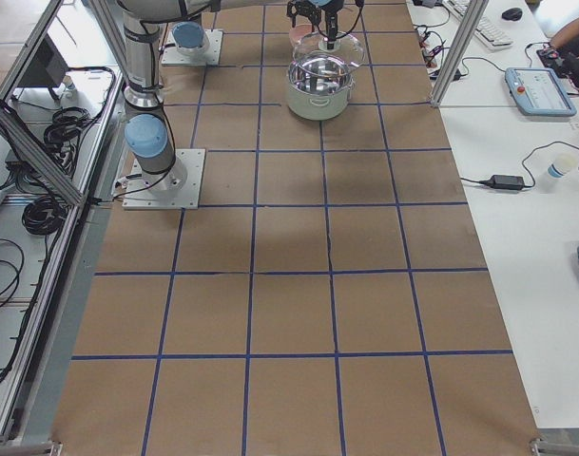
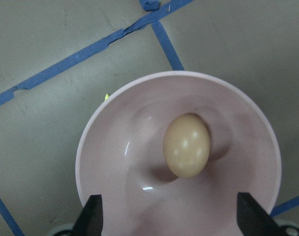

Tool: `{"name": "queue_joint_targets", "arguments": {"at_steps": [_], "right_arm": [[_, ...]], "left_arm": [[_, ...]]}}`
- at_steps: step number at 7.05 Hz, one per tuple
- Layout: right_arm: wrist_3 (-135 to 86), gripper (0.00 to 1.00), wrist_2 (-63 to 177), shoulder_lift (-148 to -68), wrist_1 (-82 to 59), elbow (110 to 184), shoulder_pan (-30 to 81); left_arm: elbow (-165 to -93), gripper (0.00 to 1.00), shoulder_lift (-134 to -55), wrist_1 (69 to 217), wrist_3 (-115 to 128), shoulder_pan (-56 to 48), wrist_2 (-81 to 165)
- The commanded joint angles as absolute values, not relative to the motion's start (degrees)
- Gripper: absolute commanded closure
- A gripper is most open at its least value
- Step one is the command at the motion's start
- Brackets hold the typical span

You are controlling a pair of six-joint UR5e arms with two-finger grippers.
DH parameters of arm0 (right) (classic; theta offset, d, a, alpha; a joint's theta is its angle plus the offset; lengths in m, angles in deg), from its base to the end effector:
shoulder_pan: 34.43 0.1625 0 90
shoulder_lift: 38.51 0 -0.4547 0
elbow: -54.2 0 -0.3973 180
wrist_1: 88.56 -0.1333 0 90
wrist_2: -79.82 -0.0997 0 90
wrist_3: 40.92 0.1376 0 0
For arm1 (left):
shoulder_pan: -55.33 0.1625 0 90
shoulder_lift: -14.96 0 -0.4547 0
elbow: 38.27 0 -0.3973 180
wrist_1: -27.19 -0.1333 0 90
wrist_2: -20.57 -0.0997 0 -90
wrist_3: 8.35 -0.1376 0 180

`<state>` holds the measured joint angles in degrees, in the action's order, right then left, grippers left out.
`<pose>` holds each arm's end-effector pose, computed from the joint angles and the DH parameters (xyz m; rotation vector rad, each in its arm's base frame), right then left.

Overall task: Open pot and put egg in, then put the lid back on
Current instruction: 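Lift the glass lid off the pot and move it farther from the robot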

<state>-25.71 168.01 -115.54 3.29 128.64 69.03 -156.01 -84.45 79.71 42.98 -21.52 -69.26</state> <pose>0.2756 -0.5602 0.4942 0.0453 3.0897 -0.1040 -0.0184 -0.5090 0.2341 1.6734 -2.6533 0.0070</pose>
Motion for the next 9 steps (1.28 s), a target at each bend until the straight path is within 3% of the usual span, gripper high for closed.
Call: {"name": "queue_joint_targets", "arguments": {"at_steps": [1,6,9], "right_arm": [[-29.05,0.94,167.79,-120.06,-2.59,130.13,63.93],[-36.44,0.95,167.53,-126.48,-1.55,139.18,60.67],[-36.79,0.99,167.97,-127.54,-2.17,138.93,59.00]], "left_arm": [[-156.13,0.04,-84.80,78.61,44.03,-21.48,-69.26],[-156.13,0.04,-86.72,76.00,43.59,-21.48,-69.35],[-156.92,0.04,-88.05,73.01,43.33,-21.48,-69.35]]}}
